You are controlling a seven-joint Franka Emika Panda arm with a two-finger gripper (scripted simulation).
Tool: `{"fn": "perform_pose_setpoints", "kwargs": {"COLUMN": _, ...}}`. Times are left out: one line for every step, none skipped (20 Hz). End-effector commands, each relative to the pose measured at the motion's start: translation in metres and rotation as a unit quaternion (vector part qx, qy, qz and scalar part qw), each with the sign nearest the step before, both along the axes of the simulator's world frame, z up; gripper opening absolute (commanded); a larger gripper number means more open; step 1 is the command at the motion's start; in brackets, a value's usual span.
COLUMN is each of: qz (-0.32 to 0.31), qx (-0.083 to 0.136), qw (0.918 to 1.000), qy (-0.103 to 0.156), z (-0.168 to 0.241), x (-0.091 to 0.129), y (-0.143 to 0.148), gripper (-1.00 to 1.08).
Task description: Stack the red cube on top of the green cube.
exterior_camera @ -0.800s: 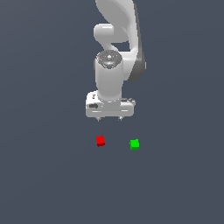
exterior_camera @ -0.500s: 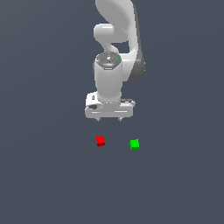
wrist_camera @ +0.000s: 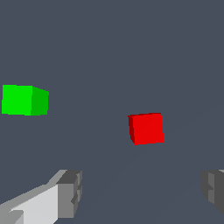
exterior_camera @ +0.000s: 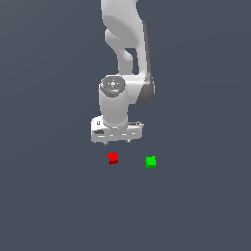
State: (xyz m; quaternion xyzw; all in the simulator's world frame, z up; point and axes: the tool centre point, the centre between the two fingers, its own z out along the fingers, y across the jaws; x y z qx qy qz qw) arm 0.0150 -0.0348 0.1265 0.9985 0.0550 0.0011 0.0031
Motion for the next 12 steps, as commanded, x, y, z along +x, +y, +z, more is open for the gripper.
{"fn": "perform_pose_setpoints", "kwargs": {"qz": 0.014, "qx": 0.001, "qw": 0.9999, "qy": 0.001, "z": -0.016, "x": 0.006, "y": -0.008, "gripper": 1.0}}
{"fn": "perform_pose_setpoints", "kwargs": {"qz": 0.019, "qx": 0.001, "qw": 0.9998, "qy": 0.001, "z": -0.022, "x": 0.009, "y": -0.011, "gripper": 1.0}}
{"fn": "perform_pose_setpoints", "kwargs": {"qz": 0.023, "qx": 0.002, "qw": 0.9997, "qy": 0.001, "z": -0.028, "x": 0.011, "y": -0.014, "gripper": 1.0}}
{"fn": "perform_pose_setpoints", "kwargs": {"qz": 0.028, "qx": 0.002, "qw": 0.9996, "qy": 0.001, "z": -0.033, "x": 0.013, "y": -0.017, "gripper": 1.0}}
{"fn": "perform_pose_setpoints", "kwargs": {"qz": 0.032, "qx": 0.002, "qw": 0.9995, "qy": 0.001, "z": -0.037, "x": 0.015, "y": -0.019, "gripper": 1.0}}
{"fn": "perform_pose_setpoints", "kwargs": {"qz": 0.035, "qx": 0.002, "qw": 0.9994, "qy": 0.001, "z": -0.041, "x": 0.017, "y": -0.021, "gripper": 1.0}}
{"fn": "perform_pose_setpoints", "kwargs": {"qz": 0.038, "qx": 0.003, "qw": 0.9993, "qy": 0.001, "z": -0.045, "x": 0.019, "y": -0.022, "gripper": 1.0}}
{"fn": "perform_pose_setpoints", "kwargs": {"qz": 0.041, "qx": 0.003, "qw": 0.9992, "qy": 0.001, "z": -0.048, "x": 0.021, "y": -0.024, "gripper": 1.0}}
{"fn": "perform_pose_setpoints", "kwargs": {"qz": 0.043, "qx": 0.003, "qw": 0.9991, "qy": 0.001, "z": -0.05, "x": 0.022, "y": -0.025, "gripper": 1.0}}
{"fn": "perform_pose_setpoints", "kwargs": {"qz": 0.045, "qx": 0.003, "qw": 0.999, "qy": 0.001, "z": -0.052, "x": 0.023, "y": -0.026, "gripper": 1.0}}
{"fn": "perform_pose_setpoints", "kwargs": {"qz": 0.046, "qx": 0.003, "qw": 0.9989, "qy": 0.001, "z": -0.054, "x": 0.024, "y": -0.027, "gripper": 1.0}}
{"fn": "perform_pose_setpoints", "kwargs": {"qz": 0.048, "qx": 0.003, "qw": 0.9989, "qy": 0.001, "z": -0.055, "x": 0.025, "y": -0.027, "gripper": 1.0}}
